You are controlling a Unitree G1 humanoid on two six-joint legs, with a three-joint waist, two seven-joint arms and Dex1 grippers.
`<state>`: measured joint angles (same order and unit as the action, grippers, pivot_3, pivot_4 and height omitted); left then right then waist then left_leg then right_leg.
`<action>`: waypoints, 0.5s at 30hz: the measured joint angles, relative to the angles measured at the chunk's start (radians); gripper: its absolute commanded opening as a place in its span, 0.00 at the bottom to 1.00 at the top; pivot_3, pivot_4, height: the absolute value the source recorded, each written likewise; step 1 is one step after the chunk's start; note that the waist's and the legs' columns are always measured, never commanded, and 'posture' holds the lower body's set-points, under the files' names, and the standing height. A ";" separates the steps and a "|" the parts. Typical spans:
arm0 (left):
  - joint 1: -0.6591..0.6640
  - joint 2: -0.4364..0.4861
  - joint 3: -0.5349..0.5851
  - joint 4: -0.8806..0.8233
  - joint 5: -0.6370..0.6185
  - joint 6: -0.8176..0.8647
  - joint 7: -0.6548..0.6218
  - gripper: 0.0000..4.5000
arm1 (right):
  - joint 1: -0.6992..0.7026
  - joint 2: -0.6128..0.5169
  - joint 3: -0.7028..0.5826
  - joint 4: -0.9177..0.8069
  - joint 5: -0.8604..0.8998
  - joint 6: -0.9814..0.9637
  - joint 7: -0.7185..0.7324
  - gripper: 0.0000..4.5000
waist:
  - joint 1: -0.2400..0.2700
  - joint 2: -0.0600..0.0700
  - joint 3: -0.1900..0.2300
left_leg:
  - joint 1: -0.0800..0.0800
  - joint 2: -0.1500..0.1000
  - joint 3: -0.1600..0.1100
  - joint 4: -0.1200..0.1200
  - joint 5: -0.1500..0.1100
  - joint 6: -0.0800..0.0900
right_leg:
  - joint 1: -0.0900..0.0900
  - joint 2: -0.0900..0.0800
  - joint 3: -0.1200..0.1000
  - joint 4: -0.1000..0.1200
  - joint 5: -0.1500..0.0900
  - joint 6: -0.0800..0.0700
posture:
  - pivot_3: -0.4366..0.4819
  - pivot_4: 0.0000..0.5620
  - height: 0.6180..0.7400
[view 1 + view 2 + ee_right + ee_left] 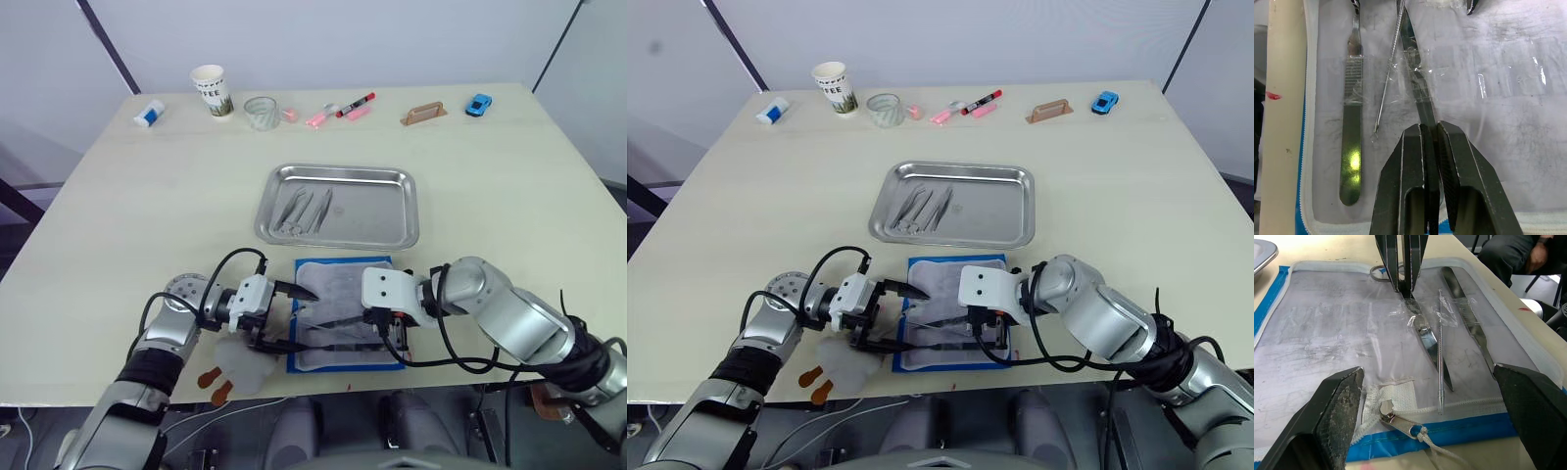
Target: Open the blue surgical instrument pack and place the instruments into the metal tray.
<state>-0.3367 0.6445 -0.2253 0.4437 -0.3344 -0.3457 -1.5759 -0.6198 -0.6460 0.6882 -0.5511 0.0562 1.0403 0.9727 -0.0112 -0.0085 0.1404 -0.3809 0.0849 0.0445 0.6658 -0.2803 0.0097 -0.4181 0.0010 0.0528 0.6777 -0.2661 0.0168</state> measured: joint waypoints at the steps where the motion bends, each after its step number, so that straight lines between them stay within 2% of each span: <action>1: 0.000 -0.001 0.000 0.003 -0.001 -0.004 0.000 1.00 | -0.011 -0.001 0.007 -0.002 0.001 0.014 -0.001 0.01 | 0.000 0.000 0.000 | 0.000 0.000 0.000 0.000 0.000 0.000 | 0.000 0.000 0.000 0.000 0.000 0.000 | 0.48 0.27 0.98; 15: -0.001 -0.004 0.000 0.009 -0.003 -0.011 -0.001 1.00 | -0.050 0.023 0.014 -0.002 0.048 0.067 -0.022 0.01 | 0.000 0.001 0.000 | 0.000 0.000 0.000 0.000 0.000 0.000 | 0.000 0.000 0.000 0.000 0.000 0.000 | 0.48 0.27 0.98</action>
<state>-0.3381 0.6409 -0.2253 0.4528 -0.3375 -0.3564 -1.5765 -0.6695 -0.6231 0.7019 -0.5531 0.1045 1.1073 0.9511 -0.0112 -0.0079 0.1401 -0.3811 0.0848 0.0442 0.6658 -0.2803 0.0097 -0.4181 0.0007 0.0524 0.6777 -0.2661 0.0168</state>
